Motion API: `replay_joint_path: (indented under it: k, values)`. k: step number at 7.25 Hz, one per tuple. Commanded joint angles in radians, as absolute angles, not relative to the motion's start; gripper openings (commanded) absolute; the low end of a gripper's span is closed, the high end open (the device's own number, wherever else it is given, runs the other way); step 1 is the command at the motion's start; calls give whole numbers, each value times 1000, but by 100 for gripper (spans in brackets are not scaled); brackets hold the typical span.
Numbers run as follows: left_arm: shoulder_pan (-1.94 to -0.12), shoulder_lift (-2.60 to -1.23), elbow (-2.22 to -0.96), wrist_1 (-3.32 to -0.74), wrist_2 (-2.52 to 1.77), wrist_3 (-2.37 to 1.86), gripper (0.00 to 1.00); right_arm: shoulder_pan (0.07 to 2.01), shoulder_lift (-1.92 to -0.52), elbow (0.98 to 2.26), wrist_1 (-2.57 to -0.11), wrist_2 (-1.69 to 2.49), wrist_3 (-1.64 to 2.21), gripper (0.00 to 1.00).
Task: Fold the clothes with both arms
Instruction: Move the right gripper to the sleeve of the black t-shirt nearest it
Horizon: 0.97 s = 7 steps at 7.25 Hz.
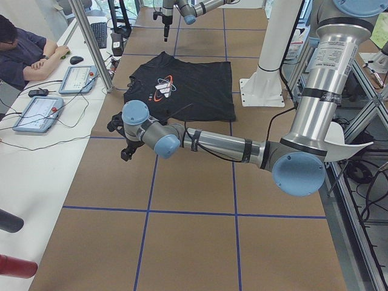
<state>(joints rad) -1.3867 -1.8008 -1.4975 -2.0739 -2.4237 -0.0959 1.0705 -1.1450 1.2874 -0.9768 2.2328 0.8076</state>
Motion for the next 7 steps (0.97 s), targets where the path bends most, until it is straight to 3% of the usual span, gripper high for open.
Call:
replay_joint_path:
  k: [1,3,7]
  values:
    - [-1382,-1801,-1486,-2089,-2424,-97,100,1036,-1091,1220,-951,2210,818,85]
    - [-1381,-1801,-1477,-2102,-2424,-97,100,1005,-1085,1204,-950,2165,816,77]
    - [-1378,-1799,-1445,-2141,-2424,-97,100,988,-1094,1131,-828,2114,705,75]
